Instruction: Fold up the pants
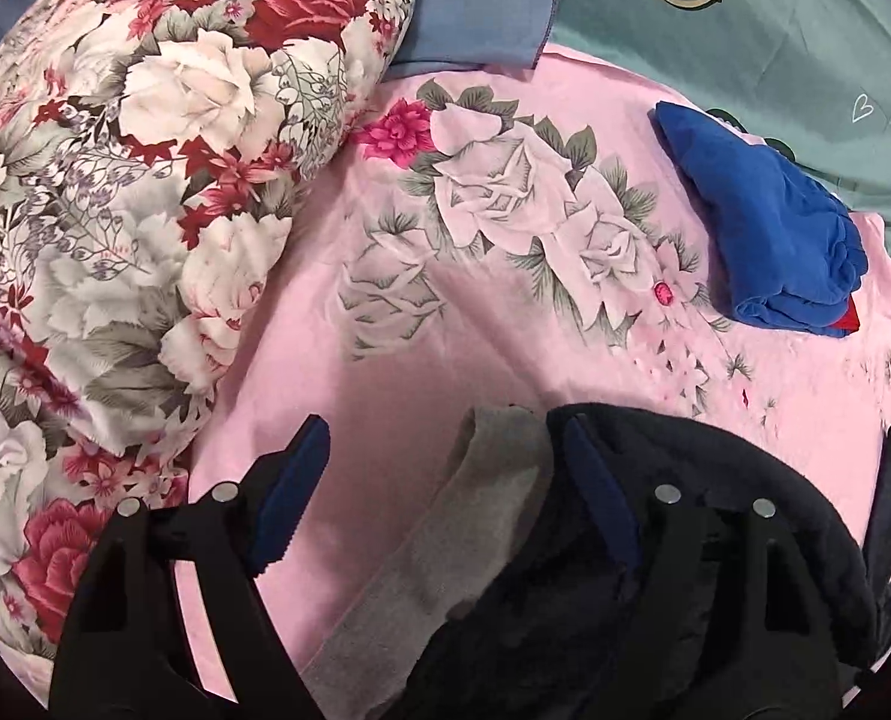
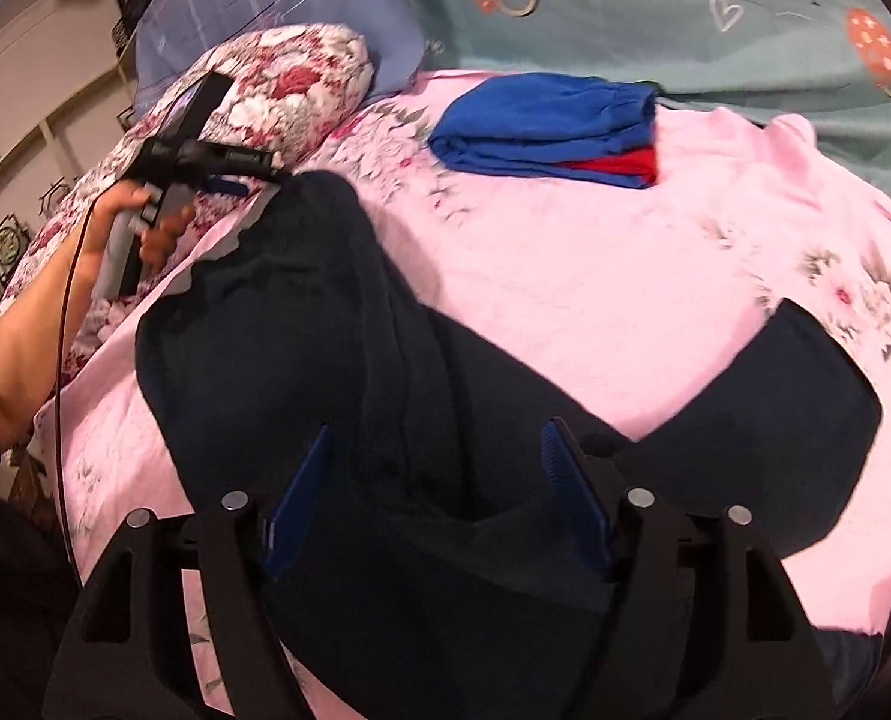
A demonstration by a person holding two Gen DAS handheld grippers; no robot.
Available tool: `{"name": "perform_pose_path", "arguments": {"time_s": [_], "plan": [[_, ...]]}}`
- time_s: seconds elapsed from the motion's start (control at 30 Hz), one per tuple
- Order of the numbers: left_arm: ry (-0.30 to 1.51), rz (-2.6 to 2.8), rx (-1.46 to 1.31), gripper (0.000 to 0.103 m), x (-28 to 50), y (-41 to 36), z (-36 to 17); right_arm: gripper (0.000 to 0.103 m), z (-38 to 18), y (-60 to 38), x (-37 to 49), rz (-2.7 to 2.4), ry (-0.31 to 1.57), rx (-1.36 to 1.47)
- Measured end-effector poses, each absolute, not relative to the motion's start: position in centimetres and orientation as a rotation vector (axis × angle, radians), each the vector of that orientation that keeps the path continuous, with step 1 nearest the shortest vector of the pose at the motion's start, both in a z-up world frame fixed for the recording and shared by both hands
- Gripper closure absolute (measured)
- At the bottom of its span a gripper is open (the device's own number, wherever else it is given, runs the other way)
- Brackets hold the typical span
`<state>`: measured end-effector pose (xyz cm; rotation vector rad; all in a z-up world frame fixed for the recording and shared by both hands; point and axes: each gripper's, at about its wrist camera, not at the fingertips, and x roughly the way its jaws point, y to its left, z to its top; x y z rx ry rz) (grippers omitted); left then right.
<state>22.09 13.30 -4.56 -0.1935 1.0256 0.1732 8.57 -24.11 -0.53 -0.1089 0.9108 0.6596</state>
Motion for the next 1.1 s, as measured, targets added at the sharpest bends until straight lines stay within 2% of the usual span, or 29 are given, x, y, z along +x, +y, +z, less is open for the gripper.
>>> {"name": "perform_pose_path", "arguments": {"time_s": [0.1, 0.33, 0.4, 0.43, 0.47, 0.5, 0.53, 0.57, 0.6, 0.8, 0.9, 1.07, 1.1], "plan": [[1.038, 0.176, -0.231, 0.019, 22.1, 13.9, -4.5, 0.026, -0.4, -23.6, 8.3, 0.676, 0.907, -0.125], [1.128, 0.094, -0.375, 0.019, 21.4, 14.4, -4.7, 0.026, -1.1, -22.9, 8.8, 0.653, 0.920, -0.172], [1.158, 0.071, -0.367, 0.023, 21.9, 13.6, -5.1, 0.026, -1.5, -22.7, 9.2, 0.640, 0.932, -0.176], [1.164, 0.066, -0.371, 0.037, 22.1, 13.4, -5.3, 0.027, -1.7, -22.6, 9.3, 0.630, 0.934, -0.185], [1.179, 0.055, -0.383, 0.048, 22.4, 13.2, -5.6, 0.039, -1.9, -22.5, 9.4, 0.617, 0.936, -0.200], [1.190, 0.054, -0.385, 0.056, 22.6, 13.0, -5.8, 0.062, -2.0, -22.5, 9.6, 0.616, 0.943, -0.203], [1.193, 0.054, -0.385, 0.070, 22.8, 12.8, -5.9, 0.072, -2.2, -22.5, 9.9, 0.607, 0.957, -0.198], [1.185, 0.048, -0.387, 0.084, 23.0, 12.7, -5.9, 0.095, -2.3, -22.7, 10.2, 0.600, 0.973, -0.186], [1.174, 0.040, -0.388, 0.095, 23.3, 12.6, -5.8, 0.100, -2.3, -22.9, 10.3, 0.594, 0.976, -0.179], [1.069, 0.031, -0.372, 0.097, 21.0, 12.8, -2.3, 0.100, 1.2, -24.5, 8.0, 0.635, 0.891, -0.110], [0.986, -0.005, -0.371, 0.097, 17.0, 13.7, 0.7, 0.100, 2.3, -24.5, 5.0, 0.686, 0.873, -0.143], [0.903, -0.040, -0.387, 0.097, 8.5, 15.5, 2.5, 0.099, 0.0, -23.9, 1.6, 0.736, 0.925, -0.162], [0.907, -0.038, -0.391, 0.097, 7.5, 15.6, 2.0, 0.095, -1.2, -23.6, 1.4, 0.737, 0.955, -0.165]]}}
